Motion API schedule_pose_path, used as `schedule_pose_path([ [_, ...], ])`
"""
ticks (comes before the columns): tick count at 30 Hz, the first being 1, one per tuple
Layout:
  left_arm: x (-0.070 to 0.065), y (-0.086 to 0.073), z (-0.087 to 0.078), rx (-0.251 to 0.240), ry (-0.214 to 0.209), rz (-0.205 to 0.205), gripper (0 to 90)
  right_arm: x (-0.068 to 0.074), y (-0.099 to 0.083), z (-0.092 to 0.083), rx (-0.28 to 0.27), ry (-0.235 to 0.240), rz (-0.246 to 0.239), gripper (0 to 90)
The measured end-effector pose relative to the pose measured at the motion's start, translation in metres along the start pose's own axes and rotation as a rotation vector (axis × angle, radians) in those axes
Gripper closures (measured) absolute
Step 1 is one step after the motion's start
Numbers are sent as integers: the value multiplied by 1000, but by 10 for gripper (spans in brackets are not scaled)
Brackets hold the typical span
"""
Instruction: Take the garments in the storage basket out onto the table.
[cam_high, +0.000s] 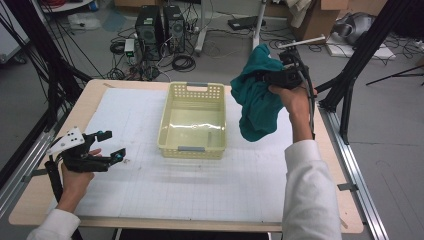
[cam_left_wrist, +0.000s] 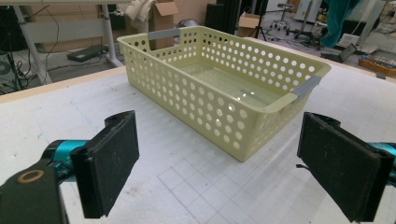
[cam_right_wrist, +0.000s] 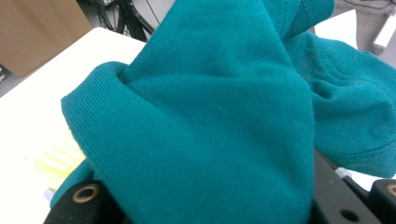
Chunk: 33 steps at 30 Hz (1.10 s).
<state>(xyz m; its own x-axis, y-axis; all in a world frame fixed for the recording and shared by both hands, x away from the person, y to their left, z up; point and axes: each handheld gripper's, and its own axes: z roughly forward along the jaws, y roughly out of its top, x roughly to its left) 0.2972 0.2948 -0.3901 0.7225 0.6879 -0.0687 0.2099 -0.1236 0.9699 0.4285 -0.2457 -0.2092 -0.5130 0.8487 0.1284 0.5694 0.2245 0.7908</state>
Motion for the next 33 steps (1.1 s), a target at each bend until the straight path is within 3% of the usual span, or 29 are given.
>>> schedule_pose_path([
  [13, -1, 0, 0, 3, 9, -4, 131, -39, -47, 10, 28, -18, 65, 720],
  [33, -1, -1, 1, 12, 20, -5, 131, -75, -103, 50, 81, -40, 159, 718],
])
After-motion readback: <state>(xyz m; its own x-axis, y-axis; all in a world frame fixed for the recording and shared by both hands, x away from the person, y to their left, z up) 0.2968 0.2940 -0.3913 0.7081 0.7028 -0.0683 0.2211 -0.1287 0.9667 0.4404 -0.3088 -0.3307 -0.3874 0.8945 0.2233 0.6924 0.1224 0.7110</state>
